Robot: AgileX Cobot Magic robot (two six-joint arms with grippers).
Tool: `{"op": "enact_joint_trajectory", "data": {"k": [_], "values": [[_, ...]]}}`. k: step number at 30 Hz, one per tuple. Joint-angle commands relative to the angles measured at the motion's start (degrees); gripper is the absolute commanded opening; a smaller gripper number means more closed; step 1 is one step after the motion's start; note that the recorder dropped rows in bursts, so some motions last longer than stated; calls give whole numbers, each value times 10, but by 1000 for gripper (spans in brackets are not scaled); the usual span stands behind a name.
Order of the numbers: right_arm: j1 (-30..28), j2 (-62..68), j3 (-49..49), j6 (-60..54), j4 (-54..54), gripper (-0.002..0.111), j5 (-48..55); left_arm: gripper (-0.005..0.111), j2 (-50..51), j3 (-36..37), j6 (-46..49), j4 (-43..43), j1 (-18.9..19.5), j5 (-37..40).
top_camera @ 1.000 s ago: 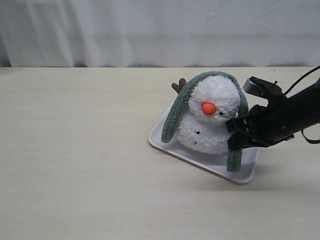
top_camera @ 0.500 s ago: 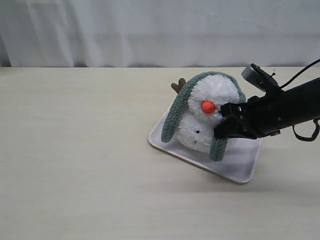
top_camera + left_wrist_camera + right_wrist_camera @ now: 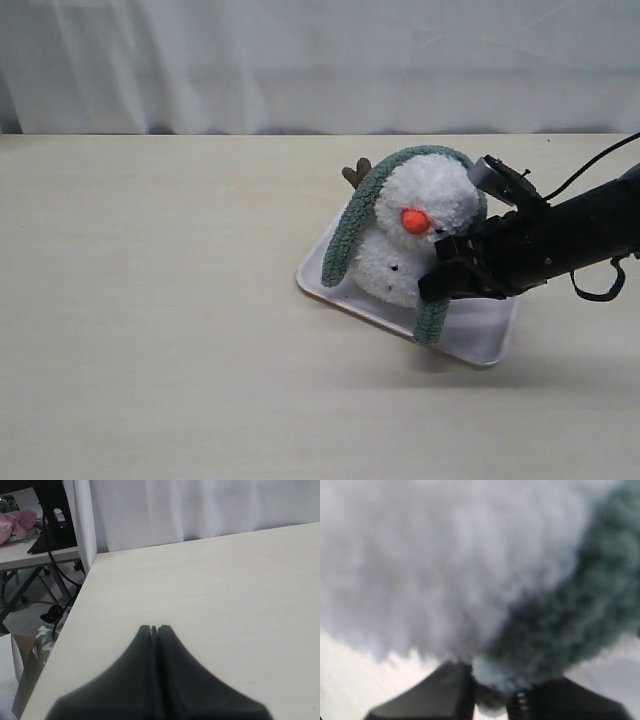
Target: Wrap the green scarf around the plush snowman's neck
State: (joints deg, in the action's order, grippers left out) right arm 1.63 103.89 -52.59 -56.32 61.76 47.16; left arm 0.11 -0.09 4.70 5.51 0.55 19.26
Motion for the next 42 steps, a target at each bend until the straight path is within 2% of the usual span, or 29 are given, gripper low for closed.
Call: {"op": "enact_joint_trajectory", "data": {"k": [1, 4, 7, 14, 27, 36, 40, 42], "values": [[-1, -3, 0, -10, 1, 40, 10, 0, -1, 1, 0, -2, 0, -7], [-1, -4, 0, -8, 1, 57, 33, 0, -1, 1, 0, -2, 0, -7], [-1, -4, 0, 17, 3, 64, 75, 0, -1, 1, 0, -1, 0, -7], [-1, -4, 0, 39, 47, 64, 228, 0, -1, 1, 0, -1, 0, -7], [1, -34, 0, 92, 11, 64, 228, 0, -1, 1, 0, -1, 0, -7], [76, -109, 0, 106, 18, 64, 228, 0, -1, 1, 0, -1, 0, -7], [92, -139, -9, 109, 38, 63, 228, 0, -1, 1, 0, -1, 0, -7], [92, -155, -33, 96, 37, 60, 228, 0, -1, 1, 0, -1, 0, -7]]}}
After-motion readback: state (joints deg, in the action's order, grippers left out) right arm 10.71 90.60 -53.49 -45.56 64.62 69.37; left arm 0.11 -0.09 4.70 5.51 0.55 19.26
